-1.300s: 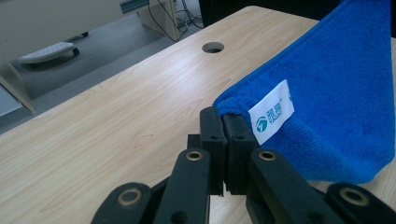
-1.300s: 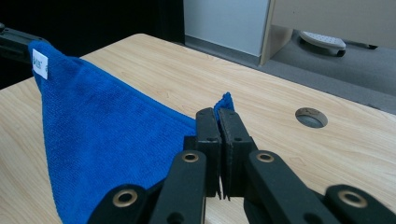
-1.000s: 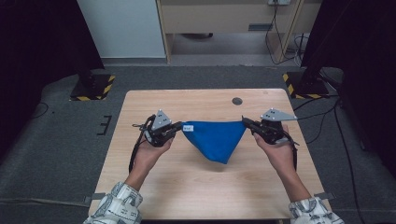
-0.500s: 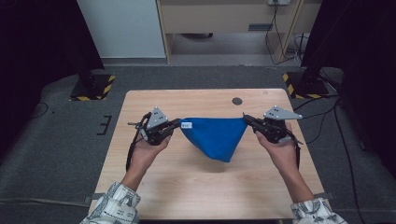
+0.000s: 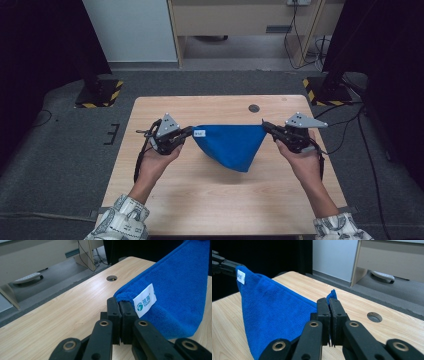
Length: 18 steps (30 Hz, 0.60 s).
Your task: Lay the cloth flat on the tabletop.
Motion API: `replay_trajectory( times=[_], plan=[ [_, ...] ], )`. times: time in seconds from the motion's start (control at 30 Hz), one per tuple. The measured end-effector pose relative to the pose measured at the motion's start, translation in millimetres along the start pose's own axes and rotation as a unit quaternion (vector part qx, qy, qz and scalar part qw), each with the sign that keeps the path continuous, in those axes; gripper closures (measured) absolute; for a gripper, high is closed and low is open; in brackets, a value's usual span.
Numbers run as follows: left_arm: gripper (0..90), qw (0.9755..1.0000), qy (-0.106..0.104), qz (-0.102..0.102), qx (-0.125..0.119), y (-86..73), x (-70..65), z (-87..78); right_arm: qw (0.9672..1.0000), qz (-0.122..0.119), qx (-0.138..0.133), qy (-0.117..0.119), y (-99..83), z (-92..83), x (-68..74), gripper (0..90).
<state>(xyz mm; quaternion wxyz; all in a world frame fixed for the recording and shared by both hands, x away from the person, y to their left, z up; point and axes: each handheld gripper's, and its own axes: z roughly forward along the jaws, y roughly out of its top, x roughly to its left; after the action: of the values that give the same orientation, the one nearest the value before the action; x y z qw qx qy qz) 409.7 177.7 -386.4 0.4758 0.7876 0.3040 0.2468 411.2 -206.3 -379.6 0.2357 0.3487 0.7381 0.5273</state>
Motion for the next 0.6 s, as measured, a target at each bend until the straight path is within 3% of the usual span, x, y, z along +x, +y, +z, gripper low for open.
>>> replay_trajectory(
  times=[0.6],
  plan=[
    [88.3, 0.9998, -0.006, 0.009, -0.018, 9.6, -8.5, -23.7, 0.9997, -0.002, -0.024, 0.009, 7.2, -22.3, 12.7, 88.0]
  ],
)
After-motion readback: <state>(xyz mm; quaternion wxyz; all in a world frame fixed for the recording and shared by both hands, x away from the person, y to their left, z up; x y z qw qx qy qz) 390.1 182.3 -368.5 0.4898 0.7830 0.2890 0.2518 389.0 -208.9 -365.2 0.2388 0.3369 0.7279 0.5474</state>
